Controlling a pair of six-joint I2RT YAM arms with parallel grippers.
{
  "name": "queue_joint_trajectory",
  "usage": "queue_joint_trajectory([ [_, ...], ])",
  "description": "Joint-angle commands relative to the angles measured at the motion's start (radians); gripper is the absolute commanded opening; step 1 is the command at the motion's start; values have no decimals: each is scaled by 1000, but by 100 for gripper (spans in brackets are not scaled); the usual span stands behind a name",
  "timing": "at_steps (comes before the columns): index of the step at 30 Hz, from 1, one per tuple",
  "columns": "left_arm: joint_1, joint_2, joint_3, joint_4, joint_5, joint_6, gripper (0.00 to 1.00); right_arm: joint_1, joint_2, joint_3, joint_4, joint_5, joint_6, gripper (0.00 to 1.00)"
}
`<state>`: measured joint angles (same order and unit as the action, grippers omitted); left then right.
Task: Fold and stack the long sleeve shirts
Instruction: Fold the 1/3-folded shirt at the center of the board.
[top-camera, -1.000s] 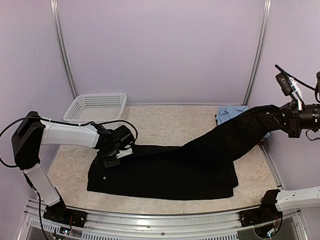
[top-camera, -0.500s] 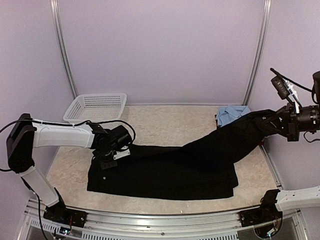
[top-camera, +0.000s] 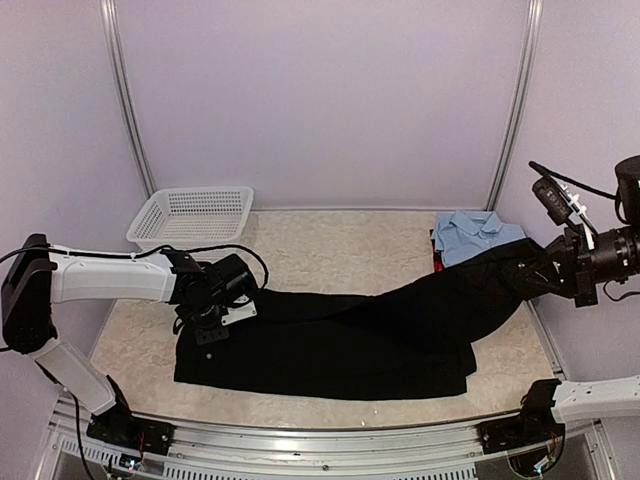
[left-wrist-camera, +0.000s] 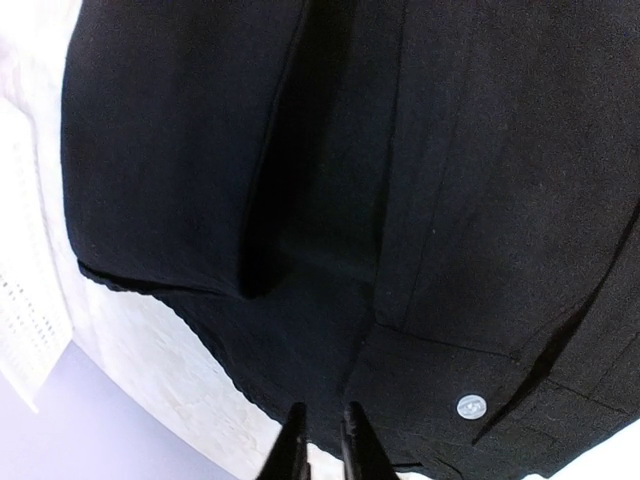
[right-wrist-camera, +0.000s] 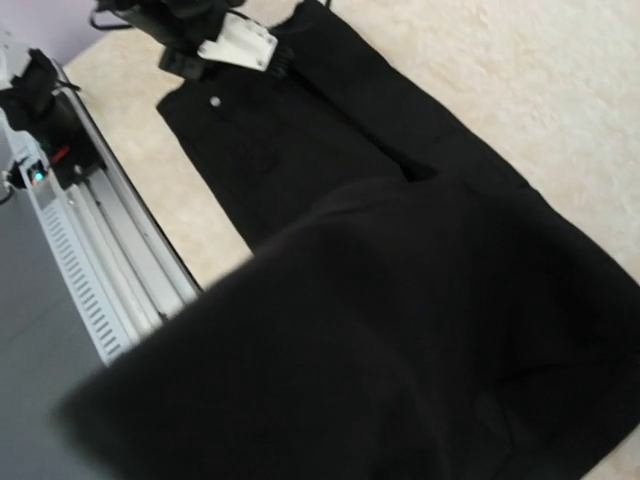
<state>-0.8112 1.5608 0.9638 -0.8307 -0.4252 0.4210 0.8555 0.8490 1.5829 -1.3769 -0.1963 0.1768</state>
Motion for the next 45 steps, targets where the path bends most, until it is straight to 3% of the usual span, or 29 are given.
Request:
queue_joint_trajectory([
  [1,7,12,-5,90,-8,3,16,6,1,-5,16,-10,-10,0],
  [6,44,50,3,157,-12,-9,20,7,11,-30,2,28,1,0],
  [14,107,20,46,181,241,5,21,6,70,-106,9,71,19,0],
  [22,155,109,70,145,315,3,21,6,131,-47,5,299,104,0],
  [33,175,182,40,120,341,8,18,7,230,66,25,584,134,0],
  [37,183,178,45,133,264,-12,19,7,264,80,17,663,128,0],
  [45,208,162,27,132,132,-38,19,4,272,90,11,677,128,0],
])
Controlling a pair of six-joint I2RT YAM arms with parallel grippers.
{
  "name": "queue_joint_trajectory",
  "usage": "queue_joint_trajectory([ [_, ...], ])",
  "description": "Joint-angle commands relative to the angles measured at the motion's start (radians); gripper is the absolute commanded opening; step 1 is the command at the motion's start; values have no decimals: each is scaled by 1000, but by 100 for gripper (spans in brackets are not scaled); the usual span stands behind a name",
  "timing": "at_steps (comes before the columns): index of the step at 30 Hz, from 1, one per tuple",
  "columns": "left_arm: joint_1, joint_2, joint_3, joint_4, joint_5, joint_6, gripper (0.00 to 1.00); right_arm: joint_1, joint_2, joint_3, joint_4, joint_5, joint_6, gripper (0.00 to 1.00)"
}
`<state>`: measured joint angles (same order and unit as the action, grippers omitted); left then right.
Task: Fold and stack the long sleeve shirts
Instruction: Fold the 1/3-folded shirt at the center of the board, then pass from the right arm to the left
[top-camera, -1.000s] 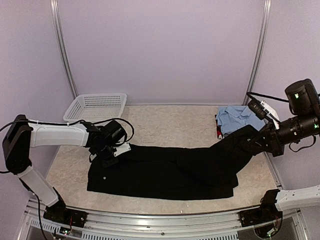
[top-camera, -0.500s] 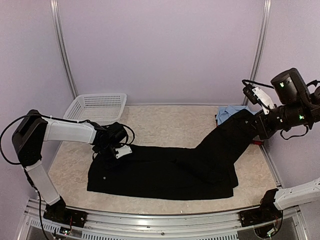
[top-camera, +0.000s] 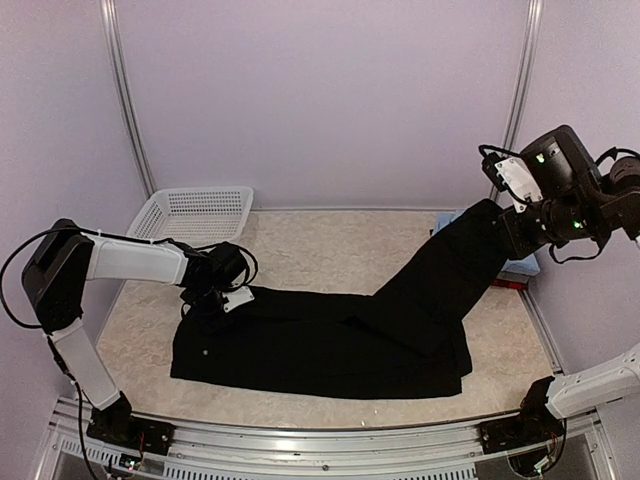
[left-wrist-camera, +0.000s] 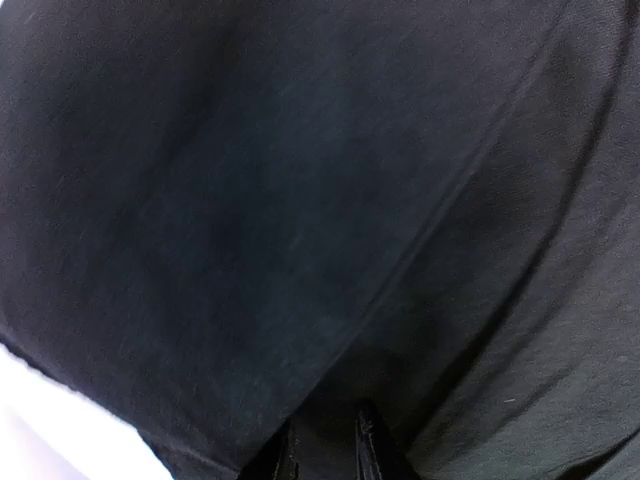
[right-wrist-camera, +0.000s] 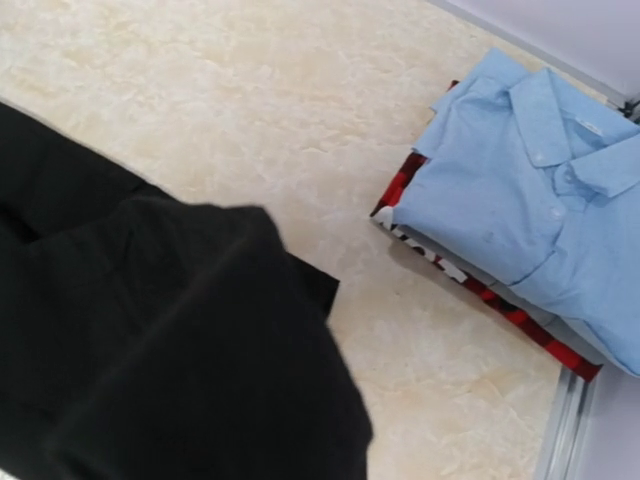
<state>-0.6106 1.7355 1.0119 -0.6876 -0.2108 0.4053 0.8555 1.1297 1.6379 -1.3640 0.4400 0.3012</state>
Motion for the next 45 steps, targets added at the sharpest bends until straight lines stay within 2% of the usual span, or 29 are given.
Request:
queue_joint_trajectory([
  [1,6,-15,-21,-16,-89,-29,19,5,-9,43,-5,41,4,0],
  [14,-22,-104,-32,-63,-139,-63,18,-2,-9,53,4,23,-27,0],
  [22,-55,-291,42,-29,53,-52,18,-1,2,-36,115,-89,-197,0],
  [28,-87,-373,96,125,119,-71,18,-1,24,-104,293,-198,-420,0],
  [34,-124,-452,99,344,176,-122,22,-1,59,-172,443,-487,-622,0],
  [38,-139,-497,93,472,261,-168,26,-1,117,-187,473,-621,-678,0],
  [39,-146,-503,91,505,274,-182,29,-4,135,-188,479,-650,-681,0],
  [40,-152,-511,92,522,289,-187,37,-3,151,-189,488,-672,-682,0],
  [43,-180,-530,77,570,342,-188,79,-8,196,-197,501,-704,-682,0],
  [44,-187,-535,63,599,356,-200,96,-12,207,-204,509,-708,-681,0],
  [45,-191,-541,50,627,377,-209,99,-23,217,-209,514,-716,-677,0],
])
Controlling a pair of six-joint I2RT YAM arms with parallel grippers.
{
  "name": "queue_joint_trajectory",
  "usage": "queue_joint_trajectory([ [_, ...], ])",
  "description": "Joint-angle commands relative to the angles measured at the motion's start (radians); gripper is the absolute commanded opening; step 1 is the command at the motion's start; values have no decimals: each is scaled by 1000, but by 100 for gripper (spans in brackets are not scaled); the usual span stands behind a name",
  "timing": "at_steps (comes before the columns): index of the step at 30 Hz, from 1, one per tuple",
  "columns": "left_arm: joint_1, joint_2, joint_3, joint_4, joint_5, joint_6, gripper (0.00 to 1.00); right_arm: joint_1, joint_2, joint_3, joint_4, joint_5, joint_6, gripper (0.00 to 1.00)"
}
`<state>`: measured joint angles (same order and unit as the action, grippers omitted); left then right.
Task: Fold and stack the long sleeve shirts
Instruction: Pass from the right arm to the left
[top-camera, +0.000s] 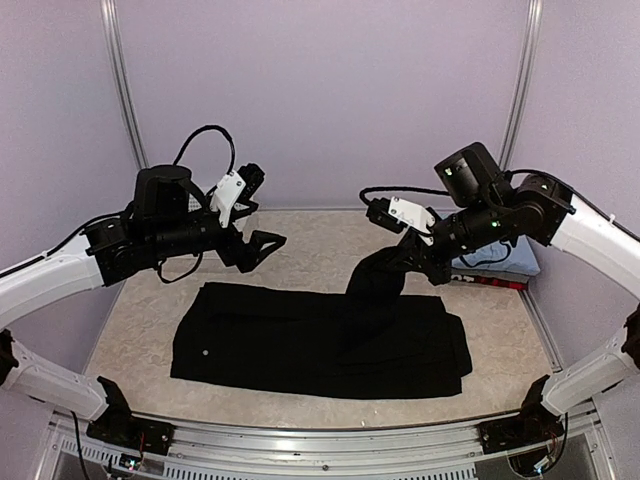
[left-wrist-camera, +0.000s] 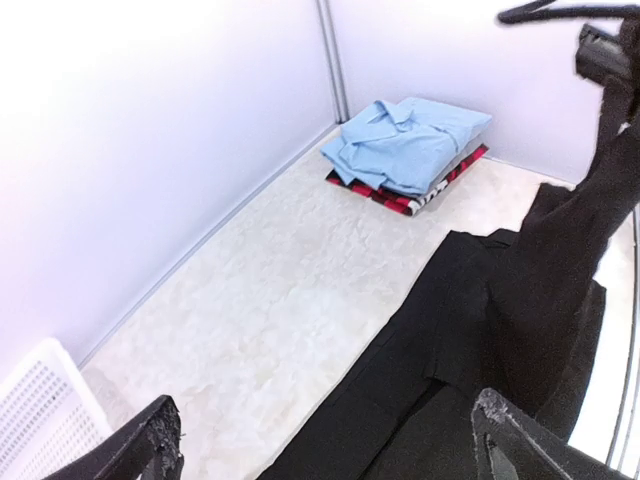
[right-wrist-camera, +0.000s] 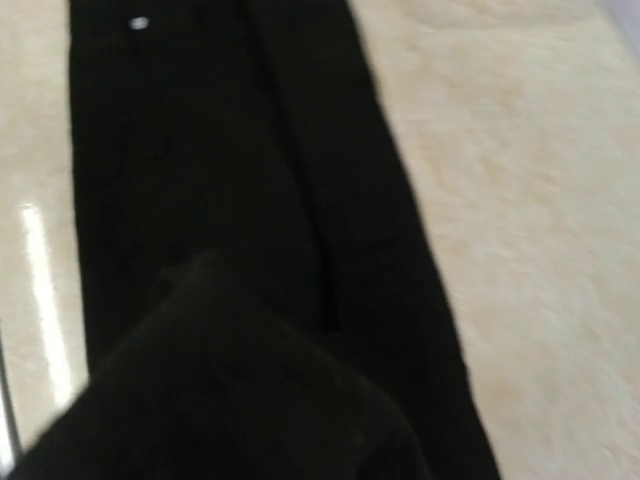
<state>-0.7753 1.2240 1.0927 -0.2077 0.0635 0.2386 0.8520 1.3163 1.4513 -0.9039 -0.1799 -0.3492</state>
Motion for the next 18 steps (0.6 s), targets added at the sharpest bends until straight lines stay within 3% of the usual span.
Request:
queue_joint_trajectory([
  [1,-29,-33,-40,168,131,-57,99,-31,42,-24,56,-111,-25,0],
  [8,-46,29,-48,264,392,-134,99,-78,90,-22,60,-183,-8,0],
  [13,-142,139,-61,346,376,-83,94,-89,104,-21,58,-238,-11,0],
  [18,-167,245,-15,388,373,-60,77,-98,105,-23,57,-277,-11,0],
])
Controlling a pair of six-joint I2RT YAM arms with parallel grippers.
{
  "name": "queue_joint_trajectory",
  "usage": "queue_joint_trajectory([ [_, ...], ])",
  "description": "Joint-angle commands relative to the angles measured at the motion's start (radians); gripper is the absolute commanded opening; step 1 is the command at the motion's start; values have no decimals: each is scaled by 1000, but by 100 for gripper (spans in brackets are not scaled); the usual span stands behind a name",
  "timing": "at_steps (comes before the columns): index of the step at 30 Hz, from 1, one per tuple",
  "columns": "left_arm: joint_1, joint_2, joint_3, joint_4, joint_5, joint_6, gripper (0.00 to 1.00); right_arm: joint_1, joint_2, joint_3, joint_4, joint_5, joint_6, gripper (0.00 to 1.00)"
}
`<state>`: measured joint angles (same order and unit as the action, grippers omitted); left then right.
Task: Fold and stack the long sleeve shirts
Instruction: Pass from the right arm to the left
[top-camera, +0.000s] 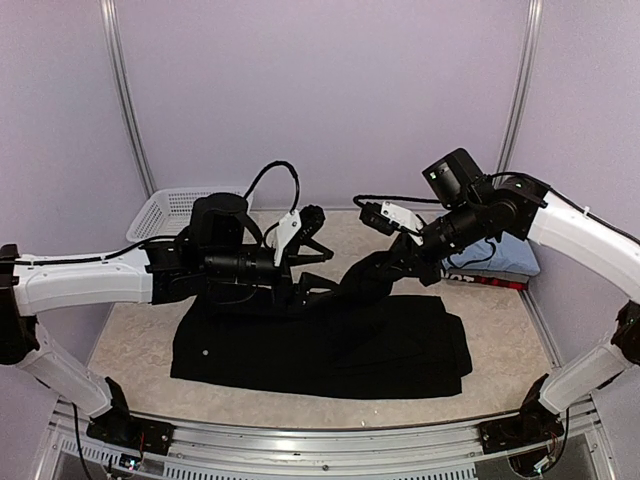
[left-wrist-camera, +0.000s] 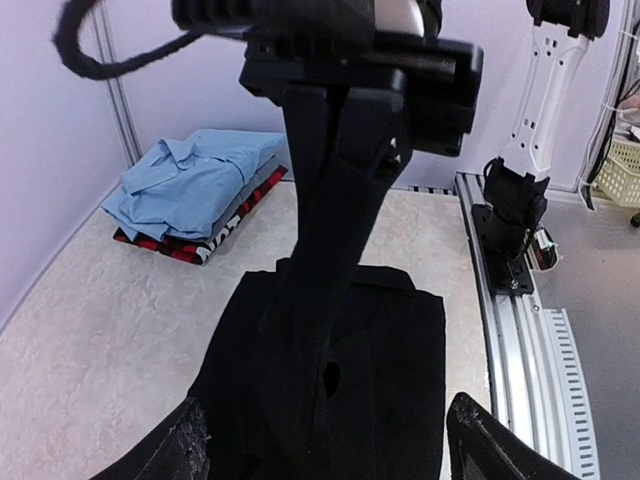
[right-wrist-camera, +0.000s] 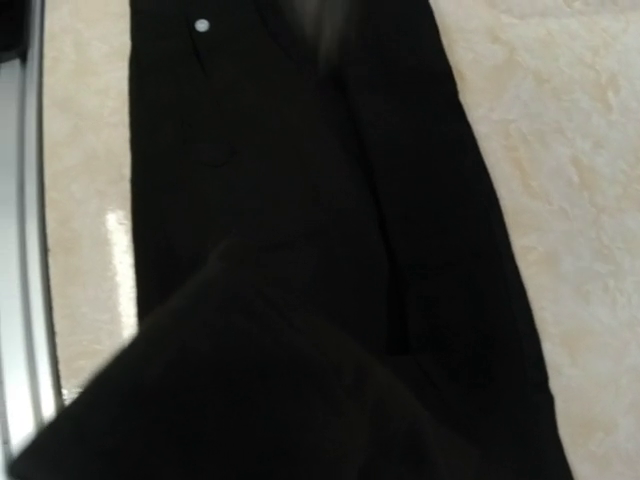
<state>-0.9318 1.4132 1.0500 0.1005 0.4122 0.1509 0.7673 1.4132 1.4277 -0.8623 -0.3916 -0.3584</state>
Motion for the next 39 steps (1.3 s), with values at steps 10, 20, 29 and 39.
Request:
queue_joint_trajectory([
  [10,-26,169,80,132,63,84,56,-21,35,-2,14,-103,11,0],
  [20,-30,234,117,179,143,80,35,-21,44,-3,15,-111,17,0],
  [29,-32,258,147,162,199,87,20,-22,38,-19,19,-92,26,0],
  [39,-9,262,134,239,232,-51,0,-43,-18,-44,37,-24,83,35],
])
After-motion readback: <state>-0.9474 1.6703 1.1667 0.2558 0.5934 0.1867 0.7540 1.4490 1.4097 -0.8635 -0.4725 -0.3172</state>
